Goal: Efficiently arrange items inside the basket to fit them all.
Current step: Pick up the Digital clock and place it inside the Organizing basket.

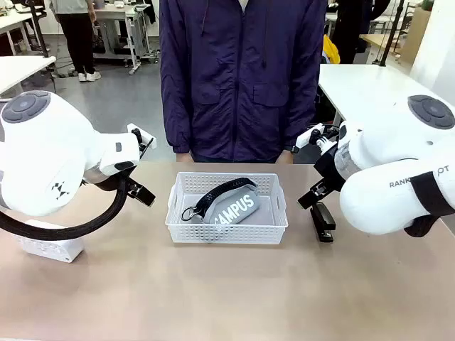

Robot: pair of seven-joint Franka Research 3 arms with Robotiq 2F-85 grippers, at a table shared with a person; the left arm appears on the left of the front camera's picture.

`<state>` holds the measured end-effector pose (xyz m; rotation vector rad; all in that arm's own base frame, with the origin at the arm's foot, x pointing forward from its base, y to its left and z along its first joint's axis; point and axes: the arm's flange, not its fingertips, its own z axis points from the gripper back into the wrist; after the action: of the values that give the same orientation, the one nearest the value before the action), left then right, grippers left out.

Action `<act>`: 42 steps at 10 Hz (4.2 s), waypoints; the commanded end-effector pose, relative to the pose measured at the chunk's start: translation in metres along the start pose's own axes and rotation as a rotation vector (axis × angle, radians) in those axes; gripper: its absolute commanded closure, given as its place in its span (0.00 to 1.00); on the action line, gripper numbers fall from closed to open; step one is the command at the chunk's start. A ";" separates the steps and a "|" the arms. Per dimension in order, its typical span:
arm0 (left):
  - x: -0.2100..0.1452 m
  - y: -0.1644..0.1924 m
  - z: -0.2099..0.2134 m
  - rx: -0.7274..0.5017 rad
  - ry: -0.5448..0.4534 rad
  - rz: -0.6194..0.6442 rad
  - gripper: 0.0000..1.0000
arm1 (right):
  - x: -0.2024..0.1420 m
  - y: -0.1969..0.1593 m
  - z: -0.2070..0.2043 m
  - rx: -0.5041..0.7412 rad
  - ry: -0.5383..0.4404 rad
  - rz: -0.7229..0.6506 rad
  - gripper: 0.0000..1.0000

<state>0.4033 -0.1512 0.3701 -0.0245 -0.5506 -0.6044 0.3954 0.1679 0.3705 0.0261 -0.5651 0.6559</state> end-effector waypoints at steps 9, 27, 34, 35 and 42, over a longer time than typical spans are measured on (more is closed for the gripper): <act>0.000 0.000 0.000 0.000 0.000 0.000 0.00 | 0.000 0.000 0.000 0.000 0.000 0.000 0.00; -0.177 0.101 0.221 -0.313 -0.382 0.190 0.00 | -0.145 -0.180 0.255 0.424 -0.323 -0.500 0.00; -0.335 0.169 0.188 -0.515 -0.767 0.528 0.00 | -0.277 -0.287 0.218 0.732 -0.611 -0.872 0.00; -0.337 0.169 0.185 -0.509 -0.781 0.533 0.00 | -0.279 -0.290 0.215 0.709 -0.609 -0.919 0.00; -0.360 0.243 0.223 -0.501 -0.744 0.554 0.00 | -0.287 -0.285 0.215 0.710 -0.598 -0.928 0.00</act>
<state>0.1844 0.2838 0.4143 -0.8795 -1.0380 -0.1367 0.2678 -0.2642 0.4475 1.1261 -0.7467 -0.1360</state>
